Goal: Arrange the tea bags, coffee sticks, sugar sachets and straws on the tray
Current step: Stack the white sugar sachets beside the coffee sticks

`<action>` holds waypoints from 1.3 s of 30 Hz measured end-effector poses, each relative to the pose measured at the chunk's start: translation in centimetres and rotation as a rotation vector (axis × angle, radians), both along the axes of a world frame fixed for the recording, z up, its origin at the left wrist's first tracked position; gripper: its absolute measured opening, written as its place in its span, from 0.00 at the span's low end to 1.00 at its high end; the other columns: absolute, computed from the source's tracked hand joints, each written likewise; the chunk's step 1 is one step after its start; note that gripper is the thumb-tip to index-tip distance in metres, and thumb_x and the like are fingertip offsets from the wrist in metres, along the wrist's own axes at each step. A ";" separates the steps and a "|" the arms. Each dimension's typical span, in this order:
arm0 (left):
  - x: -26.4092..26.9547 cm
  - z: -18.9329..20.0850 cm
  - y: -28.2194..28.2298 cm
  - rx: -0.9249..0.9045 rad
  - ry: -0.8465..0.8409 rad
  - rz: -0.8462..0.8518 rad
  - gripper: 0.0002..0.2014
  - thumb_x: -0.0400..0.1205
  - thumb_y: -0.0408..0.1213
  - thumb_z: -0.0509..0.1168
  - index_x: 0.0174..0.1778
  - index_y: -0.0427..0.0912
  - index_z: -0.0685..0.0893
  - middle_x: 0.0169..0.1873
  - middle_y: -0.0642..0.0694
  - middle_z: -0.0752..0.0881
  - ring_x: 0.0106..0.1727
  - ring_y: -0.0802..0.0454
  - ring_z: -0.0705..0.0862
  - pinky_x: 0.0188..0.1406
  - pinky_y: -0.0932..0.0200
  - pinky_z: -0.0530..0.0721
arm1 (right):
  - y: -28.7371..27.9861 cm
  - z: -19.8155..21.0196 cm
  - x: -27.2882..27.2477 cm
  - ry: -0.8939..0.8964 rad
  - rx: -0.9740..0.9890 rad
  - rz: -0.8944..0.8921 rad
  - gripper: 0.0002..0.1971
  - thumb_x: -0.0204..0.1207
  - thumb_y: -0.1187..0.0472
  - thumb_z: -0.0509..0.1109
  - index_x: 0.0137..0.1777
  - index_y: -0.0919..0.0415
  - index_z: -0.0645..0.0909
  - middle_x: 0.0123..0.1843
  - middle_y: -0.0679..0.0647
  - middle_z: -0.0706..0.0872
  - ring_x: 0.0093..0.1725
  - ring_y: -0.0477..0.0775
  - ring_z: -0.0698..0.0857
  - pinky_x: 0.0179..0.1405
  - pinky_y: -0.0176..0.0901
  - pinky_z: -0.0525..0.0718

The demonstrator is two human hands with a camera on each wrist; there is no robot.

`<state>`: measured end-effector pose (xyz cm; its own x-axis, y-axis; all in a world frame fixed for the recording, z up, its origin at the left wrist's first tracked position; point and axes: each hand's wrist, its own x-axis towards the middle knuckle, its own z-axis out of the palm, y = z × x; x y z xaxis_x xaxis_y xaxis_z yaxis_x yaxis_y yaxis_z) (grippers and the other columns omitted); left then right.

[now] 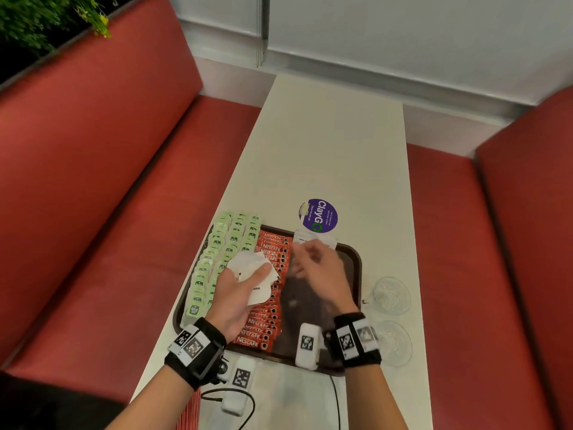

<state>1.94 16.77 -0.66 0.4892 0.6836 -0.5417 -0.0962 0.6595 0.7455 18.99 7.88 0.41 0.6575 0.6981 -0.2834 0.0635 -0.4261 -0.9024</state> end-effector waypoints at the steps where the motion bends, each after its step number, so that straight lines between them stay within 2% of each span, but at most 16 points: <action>1: 0.1 0.1 -0.1 0.011 0.000 0.001 0.21 0.81 0.32 0.80 0.71 0.39 0.87 0.59 0.37 0.95 0.61 0.37 0.94 0.61 0.38 0.91 | -0.5 0.7 -1.2 0.090 0.004 0.066 0.20 0.84 0.33 0.74 0.58 0.50 0.86 0.49 0.50 0.95 0.47 0.49 0.95 0.55 0.49 0.95; 3: 0.2 0.4 -0.5 0.030 0.018 0.010 0.22 0.80 0.33 0.82 0.68 0.38 0.85 0.56 0.38 0.96 0.60 0.39 0.95 0.61 0.38 0.92 | -1.3 1.2 -3.2 0.226 0.008 0.140 0.23 0.78 0.34 0.82 0.57 0.53 0.86 0.52 0.54 0.94 0.47 0.53 0.96 0.55 0.54 0.97; 6: 0.4 0.7 -0.9 0.041 0.033 0.025 0.22 0.79 0.37 0.82 0.67 0.37 0.85 0.56 0.38 0.96 0.59 0.38 0.95 0.55 0.40 0.94 | -2.1 0.5 -5.1 0.286 0.028 0.118 0.24 0.72 0.48 0.91 0.59 0.56 0.83 0.51 0.56 0.93 0.43 0.55 0.95 0.56 0.63 0.96; 8: 0.5 0.7 -0.9 0.020 0.015 0.031 0.23 0.81 0.42 0.80 0.69 0.36 0.87 0.59 0.34 0.94 0.60 0.36 0.94 0.52 0.41 0.94 | -2.2 -0.1 -5.6 0.316 0.057 0.051 0.24 0.72 0.56 0.92 0.61 0.58 0.82 0.48 0.55 0.93 0.43 0.57 0.95 0.57 0.68 0.95; 11: 0.1 0.7 -0.7 -0.062 -0.021 0.056 0.24 0.86 0.50 0.75 0.71 0.36 0.87 0.61 0.32 0.92 0.59 0.37 0.93 0.52 0.39 0.93 | -2.4 -0.3 -5.2 0.368 0.103 0.018 0.20 0.76 0.62 0.89 0.63 0.61 0.84 0.50 0.60 0.95 0.50 0.66 0.96 0.59 0.71 0.94; 13: -0.1 0.5 -0.5 -0.096 -0.037 0.059 0.23 0.88 0.46 0.73 0.75 0.35 0.85 0.66 0.30 0.90 0.59 0.38 0.91 0.49 0.42 0.92 | -2.5 -0.3 -4.6 0.360 0.096 0.028 0.15 0.80 0.64 0.85 0.63 0.62 0.86 0.51 0.61 0.96 0.54 0.67 0.96 0.61 0.69 0.95; 16: -0.2 0.1 -0.3 -0.090 -0.034 0.041 0.20 0.88 0.33 0.70 0.76 0.33 0.82 0.69 0.28 0.88 0.58 0.41 0.91 0.42 0.50 0.91 | -2.6 0.0 -4.0 0.357 0.093 0.023 0.10 0.84 0.66 0.80 0.62 0.63 0.86 0.52 0.59 0.97 0.56 0.60 0.97 0.60 0.62 0.96; 19: -0.2 -0.2 -0.1 -0.078 -0.018 0.027 0.20 0.86 0.25 0.69 0.75 0.37 0.83 0.67 0.34 0.91 0.63 0.41 0.90 0.46 0.50 0.89 | -2.7 0.1 -2.9 0.334 0.126 -0.024 0.09 0.86 0.66 0.78 0.63 0.59 0.87 0.55 0.56 0.97 0.58 0.55 0.96 0.59 0.54 0.96; 22: -0.4 0.1 0.3 -0.089 0.010 0.026 0.19 0.84 0.23 0.70 0.71 0.38 0.84 0.62 0.37 0.93 0.62 0.41 0.91 0.51 0.47 0.89 | -2.6 -0.5 0.0 0.172 0.123 -0.076 0.12 0.88 0.64 0.76 0.60 0.44 0.91 0.58 0.49 0.96 0.59 0.52 0.95 0.61 0.55 0.95; 25: -0.8 -0.1 0.4 -0.078 0.023 0.007 0.18 0.85 0.22 0.70 0.69 0.40 0.85 0.60 0.39 0.94 0.60 0.43 0.92 0.47 0.50 0.90 | -1.5 -1.2 3.7 -0.183 -0.021 0.009 0.15 0.87 0.62 0.77 0.62 0.37 0.90 0.57 0.46 0.94 0.54 0.45 0.94 0.58 0.44 0.92; 26: -0.9 -0.2 0.3 -0.073 0.028 0.004 0.18 0.84 0.23 0.70 0.70 0.40 0.85 0.61 0.39 0.94 0.62 0.42 0.92 0.48 0.50 0.90 | -0.9 -1.4 4.6 -0.278 -0.077 0.044 0.16 0.86 0.61 0.79 0.64 0.37 0.89 0.55 0.46 0.92 0.50 0.44 0.93 0.55 0.42 0.91; 28: -1.0 -0.4 0.1 -0.072 0.033 -0.008 0.18 0.85 0.23 0.71 0.70 0.39 0.84 0.62 0.38 0.93 0.65 0.40 0.91 0.53 0.47 0.89 | 0.5 -1.7 6.0 -0.363 -0.148 0.099 0.15 0.84 0.62 0.81 0.64 0.42 0.86 0.50 0.45 0.90 0.46 0.45 0.92 0.49 0.43 0.90; 30: -1.0 -0.5 0.0 -0.073 0.032 -0.013 0.18 0.85 0.23 0.71 0.70 0.40 0.84 0.62 0.38 0.93 0.66 0.39 0.91 0.53 0.47 0.90 | 1.9 -2.3 6.8 -0.462 -0.249 0.196 0.14 0.84 0.61 0.81 0.62 0.46 0.83 0.50 0.46 0.91 0.47 0.48 0.91 0.46 0.46 0.88; 35: -1.3 -0.9 0.0 -0.068 0.037 -0.031 0.23 0.85 0.25 0.73 0.76 0.42 0.83 0.65 0.39 0.93 0.68 0.40 0.91 0.55 0.47 0.91 | 5.4 -3.8 7.7 -0.769 -0.427 0.405 0.14 0.85 0.59 0.79 0.64 0.53 0.78 0.56 0.57 0.91 0.53 0.61 0.90 0.51 0.54 0.91; 39: -1.6 -0.8 0.3 -0.070 0.047 -0.027 0.23 0.85 0.25 0.73 0.76 0.40 0.82 0.64 0.39 0.93 0.66 0.40 0.92 0.54 0.47 0.91 | 6.9 -4.5 7.9 -0.866 -0.474 0.460 0.15 0.85 0.58 0.79 0.64 0.54 0.77 0.57 0.60 0.90 0.52 0.64 0.89 0.50 0.54 0.91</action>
<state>0.38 17.06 -1.46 0.4801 0.6302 -0.6102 -0.0438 0.7120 0.7008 26.84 14.83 -4.05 0.4677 0.8701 -0.1552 0.8410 -0.4921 -0.2248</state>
